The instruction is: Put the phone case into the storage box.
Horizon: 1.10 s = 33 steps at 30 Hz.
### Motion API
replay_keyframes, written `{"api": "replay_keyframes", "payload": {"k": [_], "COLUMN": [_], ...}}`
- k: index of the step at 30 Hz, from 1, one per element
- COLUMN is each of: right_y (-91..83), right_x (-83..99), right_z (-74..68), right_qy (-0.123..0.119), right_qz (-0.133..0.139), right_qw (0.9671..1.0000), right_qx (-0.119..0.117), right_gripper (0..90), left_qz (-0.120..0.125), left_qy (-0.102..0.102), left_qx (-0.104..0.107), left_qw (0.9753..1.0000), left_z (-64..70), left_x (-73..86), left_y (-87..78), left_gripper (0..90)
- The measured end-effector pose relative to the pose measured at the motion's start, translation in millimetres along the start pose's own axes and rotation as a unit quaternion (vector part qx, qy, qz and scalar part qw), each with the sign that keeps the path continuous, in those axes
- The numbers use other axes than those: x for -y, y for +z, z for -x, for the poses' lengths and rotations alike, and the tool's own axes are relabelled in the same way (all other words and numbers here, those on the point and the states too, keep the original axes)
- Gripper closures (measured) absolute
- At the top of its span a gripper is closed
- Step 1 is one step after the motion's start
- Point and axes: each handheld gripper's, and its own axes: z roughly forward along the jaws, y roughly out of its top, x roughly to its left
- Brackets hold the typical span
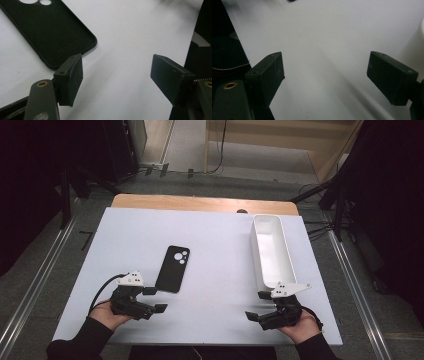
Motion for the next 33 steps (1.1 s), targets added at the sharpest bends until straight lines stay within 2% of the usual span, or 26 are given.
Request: {"api": "replay_keyframes", "payload": {"k": [9, 14, 18, 33], "right_y": [0.3, 0.8, 0.9, 0.8], "right_x": [-0.1, -0.1, 0.0, 0.3], "right_z": [-0.3, -0.1, 0.0, -0.5], "right_qy": [-0.004, -0.002, -0.002, -0.001], "right_qz": [-0.002, -0.002, -0.002, -0.004], "right_qw": [1.0000, 1.0000, 1.0000, 1.0000], "right_qx": [-0.002, -0.003, -0.004, -0.005], "right_gripper": [12.8, 12.8, 12.8, 12.8], "left_qz": [0.030, 0.042, 0.041, 0.037], "left_qy": [0.001, -0.004, -0.004, 0.002], "left_qx": [-0.001, -0.011, -0.021, -0.019], "left_qw": [0.9996, 0.9990, 0.9990, 0.9991], "left_z": [-6.9, -10.4, -13.1, -20.4], "left_x": [-8.8, -16.1, -20.5, -36.3], "left_y": [-7.3, -8.8, -7.2, 4.0], "left_gripper": [26.3, 26.3, 26.3, 26.4]}}
